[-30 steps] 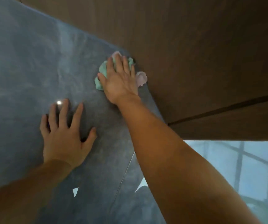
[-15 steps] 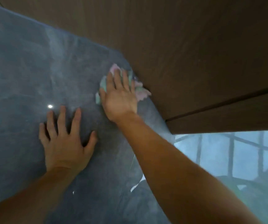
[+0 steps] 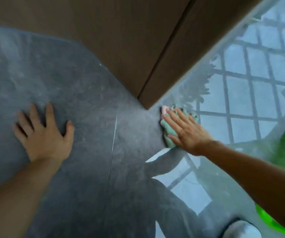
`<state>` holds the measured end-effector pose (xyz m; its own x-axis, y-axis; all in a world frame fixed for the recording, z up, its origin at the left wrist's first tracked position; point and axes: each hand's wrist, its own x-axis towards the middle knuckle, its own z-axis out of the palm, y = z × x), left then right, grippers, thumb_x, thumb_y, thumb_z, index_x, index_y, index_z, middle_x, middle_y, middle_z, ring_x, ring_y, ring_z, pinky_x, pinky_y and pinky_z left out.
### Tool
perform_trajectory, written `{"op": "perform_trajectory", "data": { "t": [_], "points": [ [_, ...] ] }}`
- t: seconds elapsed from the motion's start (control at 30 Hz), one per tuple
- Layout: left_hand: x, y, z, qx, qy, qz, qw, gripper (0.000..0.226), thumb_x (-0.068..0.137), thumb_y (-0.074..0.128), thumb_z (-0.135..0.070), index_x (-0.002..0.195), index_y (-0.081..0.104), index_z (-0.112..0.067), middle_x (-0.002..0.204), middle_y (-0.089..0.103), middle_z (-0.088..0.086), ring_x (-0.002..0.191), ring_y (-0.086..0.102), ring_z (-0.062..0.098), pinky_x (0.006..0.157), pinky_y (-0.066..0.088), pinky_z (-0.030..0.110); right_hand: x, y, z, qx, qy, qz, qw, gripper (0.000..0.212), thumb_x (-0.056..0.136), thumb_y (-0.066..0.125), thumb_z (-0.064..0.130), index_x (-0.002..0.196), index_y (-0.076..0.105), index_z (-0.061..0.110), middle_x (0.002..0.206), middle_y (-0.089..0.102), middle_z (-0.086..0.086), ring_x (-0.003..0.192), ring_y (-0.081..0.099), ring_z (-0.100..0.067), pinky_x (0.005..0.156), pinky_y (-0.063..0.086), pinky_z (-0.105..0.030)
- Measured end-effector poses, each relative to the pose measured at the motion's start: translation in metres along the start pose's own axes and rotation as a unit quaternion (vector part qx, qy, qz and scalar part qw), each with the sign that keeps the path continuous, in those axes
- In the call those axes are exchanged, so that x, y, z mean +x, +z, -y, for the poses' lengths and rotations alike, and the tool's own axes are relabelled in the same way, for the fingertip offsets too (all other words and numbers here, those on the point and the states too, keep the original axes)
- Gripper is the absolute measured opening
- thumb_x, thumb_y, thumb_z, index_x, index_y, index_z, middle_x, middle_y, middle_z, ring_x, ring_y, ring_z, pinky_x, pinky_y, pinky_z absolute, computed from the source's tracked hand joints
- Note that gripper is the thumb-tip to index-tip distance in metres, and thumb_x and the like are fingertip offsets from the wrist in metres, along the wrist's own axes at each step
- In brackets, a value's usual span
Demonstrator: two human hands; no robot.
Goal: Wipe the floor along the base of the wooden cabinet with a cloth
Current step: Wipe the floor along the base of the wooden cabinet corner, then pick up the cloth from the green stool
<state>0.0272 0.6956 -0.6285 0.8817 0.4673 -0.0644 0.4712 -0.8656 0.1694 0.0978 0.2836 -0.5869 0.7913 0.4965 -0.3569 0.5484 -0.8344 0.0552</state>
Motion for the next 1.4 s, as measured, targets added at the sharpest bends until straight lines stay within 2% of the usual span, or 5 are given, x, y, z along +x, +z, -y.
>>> {"op": "perform_trajectory", "data": {
  "t": [0.13, 0.37, 0.6, 1.03, 1.4],
  "points": [
    [-0.012, 0.004, -0.030, 0.007, -0.049, 0.008, 0.999, 0.073, 0.090, 0.040, -0.043, 0.153, 0.030, -0.009, 0.161, 0.022, 0.030, 0.145, 0.020, 0.057, 0.116, 0.012, 0.070, 0.035, -0.005, -0.005, 0.209, 0.361, -0.030, 0.908, 0.070, 0.097, 0.022, 0.054, 0.155, 0.002, 0.021, 0.166, -0.002, -0.006, 0.150, -0.003, -0.036, 0.120, 0.005, -0.057],
    [-0.046, -0.013, -0.123, -0.064, -0.090, 0.050, 0.993, 0.047, 0.091, 0.046, -0.033, 0.128, 0.059, -0.006, 0.145, 0.042, 0.030, 0.133, 0.036, 0.052, 0.110, 0.029, 0.062, -0.008, -0.017, 0.119, 0.190, -0.198, 0.007, 0.961, 0.064, 0.095, 0.043, 0.050, 0.151, 0.029, 0.023, 0.163, 0.018, -0.010, 0.151, 0.004, -0.034, 0.121, 0.005, -0.055],
    [-0.126, -0.032, -0.193, -0.112, -0.019, 0.267, 0.957, 0.039, 0.077, 0.075, -0.038, 0.102, 0.056, -0.014, 0.120, 0.062, 0.017, 0.114, 0.057, 0.037, 0.094, 0.043, 0.038, -0.028, -0.027, 0.077, 0.315, 0.133, 0.044, 0.939, 0.059, 0.083, 0.060, 0.031, 0.136, 0.042, 0.010, 0.135, 0.044, -0.021, 0.117, 0.044, -0.042, 0.095, 0.043, -0.045],
    [-0.251, -0.353, -0.385, -0.356, -0.228, 0.601, 0.678, 0.048, 0.086, 0.066, -0.001, 0.133, 0.059, -0.001, 0.131, 0.066, 0.022, 0.121, 0.063, 0.037, 0.103, 0.052, 0.049, -0.351, -0.275, -0.032, 0.879, 0.424, 0.027, 0.215, 0.034, 0.095, 0.048, 0.013, 0.127, 0.057, 0.009, 0.102, 0.061, -0.010, 0.075, 0.060, -0.021, 0.067, 0.052, -0.029],
    [-0.421, -0.479, -0.648, -0.371, -0.063, 0.671, 0.639, 0.051, 0.085, 0.064, 0.006, 0.134, 0.052, -0.005, 0.129, 0.067, 0.018, 0.097, 0.069, 0.025, 0.090, 0.058, 0.041, -0.587, -0.386, -0.204, 0.786, 0.541, -0.247, 0.169, 0.030, 0.089, 0.056, 0.009, 0.118, 0.058, 0.017, 0.092, 0.066, -0.003, 0.074, 0.063, -0.021, 0.062, 0.054, -0.030]
  ]
}}
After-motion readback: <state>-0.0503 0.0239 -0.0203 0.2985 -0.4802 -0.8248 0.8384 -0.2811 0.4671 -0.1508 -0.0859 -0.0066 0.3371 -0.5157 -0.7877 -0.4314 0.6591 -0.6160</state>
